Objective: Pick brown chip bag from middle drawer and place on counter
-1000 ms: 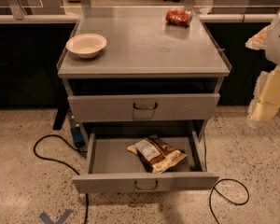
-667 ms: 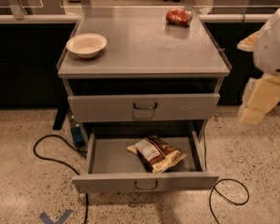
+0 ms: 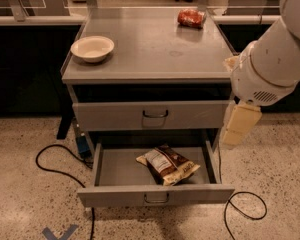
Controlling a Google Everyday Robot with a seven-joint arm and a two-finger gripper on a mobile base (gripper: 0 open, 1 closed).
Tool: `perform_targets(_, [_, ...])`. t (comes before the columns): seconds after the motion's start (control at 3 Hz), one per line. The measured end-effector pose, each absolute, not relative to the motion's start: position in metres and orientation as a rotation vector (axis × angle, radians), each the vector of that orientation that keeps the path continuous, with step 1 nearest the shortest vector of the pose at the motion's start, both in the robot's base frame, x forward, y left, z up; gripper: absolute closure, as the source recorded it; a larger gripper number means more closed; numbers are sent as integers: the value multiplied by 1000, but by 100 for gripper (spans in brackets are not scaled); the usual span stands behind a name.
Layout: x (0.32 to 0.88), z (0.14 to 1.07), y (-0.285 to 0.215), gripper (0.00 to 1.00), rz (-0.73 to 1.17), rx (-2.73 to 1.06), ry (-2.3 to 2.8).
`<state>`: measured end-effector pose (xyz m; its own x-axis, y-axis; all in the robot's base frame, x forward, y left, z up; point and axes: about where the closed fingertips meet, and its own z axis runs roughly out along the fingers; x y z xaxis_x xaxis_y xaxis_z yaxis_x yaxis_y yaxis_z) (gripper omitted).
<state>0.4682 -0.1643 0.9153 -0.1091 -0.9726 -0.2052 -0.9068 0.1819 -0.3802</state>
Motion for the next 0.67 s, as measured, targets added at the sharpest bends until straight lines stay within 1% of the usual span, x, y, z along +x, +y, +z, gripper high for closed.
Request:
perform_targets(0.33, [468,915,-164,0,-222,-1768,2062])
perform_targets(0.67, [457,896,-159,0,-239,-1785,2048])
